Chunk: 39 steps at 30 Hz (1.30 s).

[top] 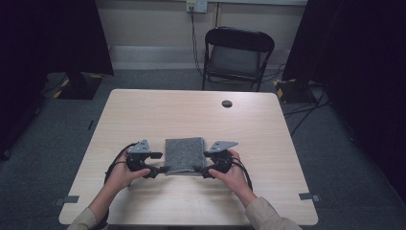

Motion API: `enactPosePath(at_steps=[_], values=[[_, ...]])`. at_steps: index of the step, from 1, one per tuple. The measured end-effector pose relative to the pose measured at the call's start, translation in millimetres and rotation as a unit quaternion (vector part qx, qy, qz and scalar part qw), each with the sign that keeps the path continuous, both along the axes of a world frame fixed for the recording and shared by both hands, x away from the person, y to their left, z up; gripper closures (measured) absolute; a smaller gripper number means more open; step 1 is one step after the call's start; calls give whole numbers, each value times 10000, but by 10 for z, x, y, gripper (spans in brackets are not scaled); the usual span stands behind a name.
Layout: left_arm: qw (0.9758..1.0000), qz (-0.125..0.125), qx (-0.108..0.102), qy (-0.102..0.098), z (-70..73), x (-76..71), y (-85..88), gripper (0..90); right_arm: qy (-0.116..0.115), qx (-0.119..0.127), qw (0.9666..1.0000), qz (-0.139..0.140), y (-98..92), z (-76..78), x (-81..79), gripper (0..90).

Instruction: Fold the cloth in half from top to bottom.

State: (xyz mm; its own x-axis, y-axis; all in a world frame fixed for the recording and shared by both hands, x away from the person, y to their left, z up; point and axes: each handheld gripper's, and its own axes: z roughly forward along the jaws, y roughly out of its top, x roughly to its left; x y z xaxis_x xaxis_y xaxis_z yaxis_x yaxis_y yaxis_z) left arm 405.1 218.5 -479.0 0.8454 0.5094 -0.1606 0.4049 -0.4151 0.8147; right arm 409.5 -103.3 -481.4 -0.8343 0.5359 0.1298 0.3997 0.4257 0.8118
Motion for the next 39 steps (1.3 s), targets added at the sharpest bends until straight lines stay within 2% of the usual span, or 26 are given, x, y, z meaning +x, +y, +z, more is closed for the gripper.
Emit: enactPosePath(at_steps=[2, 8, 10, 11, 16, 25, 39], values=[[9999, -9, 39, -99, 39, -9, 38, 217, 37, 53, 10000, -68, -37, 23, -22, 210], [9998, 129, 147, -87, 113, -50, 154, 184, 19, 100, 9999, -45, -118, 75, -56, 194], [9997, 179, 171, -65, 114, -61, 190, 184, 39, 63, 10000, -54, -136, 65, -65, 194], [9995, 239, 221, 19, 113, -69, 217, 184, 55, 54, 10000, -56, -145, 57, -70, 194], [9991, 288, 298, 0, 80, -84, 282, 182, 88, -9, 9999, -48, -201, 39, -102, 194], [9987, 284, 422, -48, 91, -126, 385, 182, 85, -45, 9997, -217, -364, 42, -123, 205], [9983, 465, 352, -59, 81, -230, 620, 183, 54, -49, 9989, -460, -661, 50, -169, 202]])
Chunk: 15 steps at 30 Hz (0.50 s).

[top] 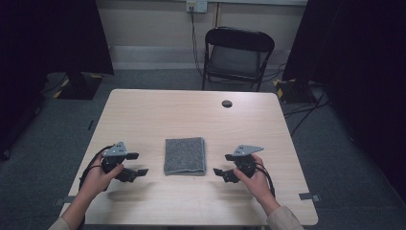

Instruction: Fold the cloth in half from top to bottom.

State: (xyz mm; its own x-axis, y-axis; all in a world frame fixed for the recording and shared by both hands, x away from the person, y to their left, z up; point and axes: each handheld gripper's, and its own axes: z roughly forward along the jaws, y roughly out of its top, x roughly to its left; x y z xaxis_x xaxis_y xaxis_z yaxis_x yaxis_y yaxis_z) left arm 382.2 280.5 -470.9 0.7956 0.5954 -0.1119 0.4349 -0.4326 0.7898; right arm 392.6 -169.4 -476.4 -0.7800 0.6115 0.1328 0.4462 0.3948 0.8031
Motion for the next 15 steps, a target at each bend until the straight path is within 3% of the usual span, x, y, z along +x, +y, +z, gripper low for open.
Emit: enactPosePath(at_steps=[15], values=[[9999, 138, 9, 21, -18, -67, 171, 183, 32, -88, 9999, -107, -206, -16, -55, 213]])
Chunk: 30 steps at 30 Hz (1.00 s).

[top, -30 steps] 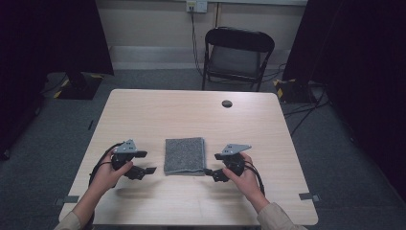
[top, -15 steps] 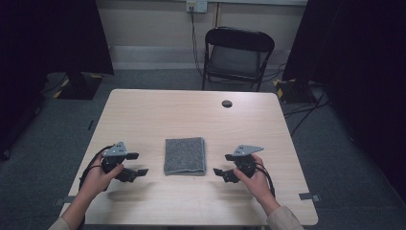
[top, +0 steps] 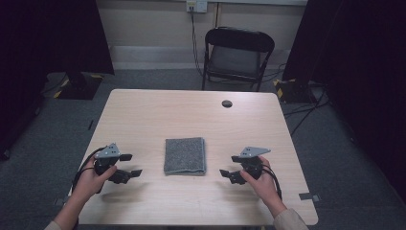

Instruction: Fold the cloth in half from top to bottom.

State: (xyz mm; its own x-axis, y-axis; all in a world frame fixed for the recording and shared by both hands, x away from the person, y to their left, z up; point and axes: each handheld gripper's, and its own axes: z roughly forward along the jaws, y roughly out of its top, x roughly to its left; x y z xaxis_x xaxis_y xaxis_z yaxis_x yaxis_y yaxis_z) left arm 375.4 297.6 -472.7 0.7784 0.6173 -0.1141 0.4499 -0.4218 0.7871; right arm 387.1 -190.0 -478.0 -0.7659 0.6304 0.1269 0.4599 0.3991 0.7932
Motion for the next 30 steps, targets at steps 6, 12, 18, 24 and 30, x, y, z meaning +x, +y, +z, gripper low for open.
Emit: enactPosePath(at_steps=[6, 12, 18, 24, 30], values=[[10000, -32, 24, 22, -29, -19, 23, 182, -4, -66, 9999, -80, -121, -17, -37, 214], [10000, 16, -33, 67, -53, -40, 47, 179, -26, -117, 9996, -259, -244, -22, -68, 215], [10000, 33, 57, 73, -75, -69, 82, 176, -3, -149, 9993, -352, -356, -48, -95, 215], [9999, 79, 81, 5, -81, -86, 120, 175, 40, -191, 9986, -497, -501, -97, -142, 215], [9999, 139, 92, -30, -83, -99, 160, 174, 27, -172, 9978, -639, -632, -113, -185, 217]])
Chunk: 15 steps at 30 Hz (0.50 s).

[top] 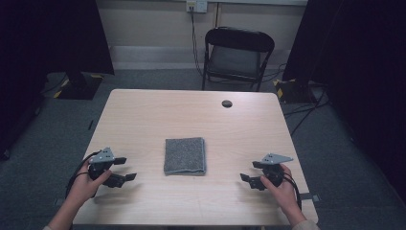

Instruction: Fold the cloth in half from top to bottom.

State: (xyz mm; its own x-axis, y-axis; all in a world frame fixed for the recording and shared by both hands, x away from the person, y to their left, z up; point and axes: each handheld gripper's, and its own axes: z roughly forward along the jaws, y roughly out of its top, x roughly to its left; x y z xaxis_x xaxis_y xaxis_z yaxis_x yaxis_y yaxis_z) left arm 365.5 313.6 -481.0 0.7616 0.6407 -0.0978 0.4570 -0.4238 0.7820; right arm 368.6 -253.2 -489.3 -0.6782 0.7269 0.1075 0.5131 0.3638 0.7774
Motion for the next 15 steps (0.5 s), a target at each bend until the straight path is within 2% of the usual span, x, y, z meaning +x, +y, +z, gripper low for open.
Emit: enactPosePath(at_steps=[13, 15], values=[[9999, -71, 110, 11, -37, -49, 39, 174, 81, -206, 9997, -132, -180, -77, -96, 217], [9998, -91, 158, -47, -40, -52, 43, 175, 60, -258, 9996, -121, -195, -87, -107, 218]])
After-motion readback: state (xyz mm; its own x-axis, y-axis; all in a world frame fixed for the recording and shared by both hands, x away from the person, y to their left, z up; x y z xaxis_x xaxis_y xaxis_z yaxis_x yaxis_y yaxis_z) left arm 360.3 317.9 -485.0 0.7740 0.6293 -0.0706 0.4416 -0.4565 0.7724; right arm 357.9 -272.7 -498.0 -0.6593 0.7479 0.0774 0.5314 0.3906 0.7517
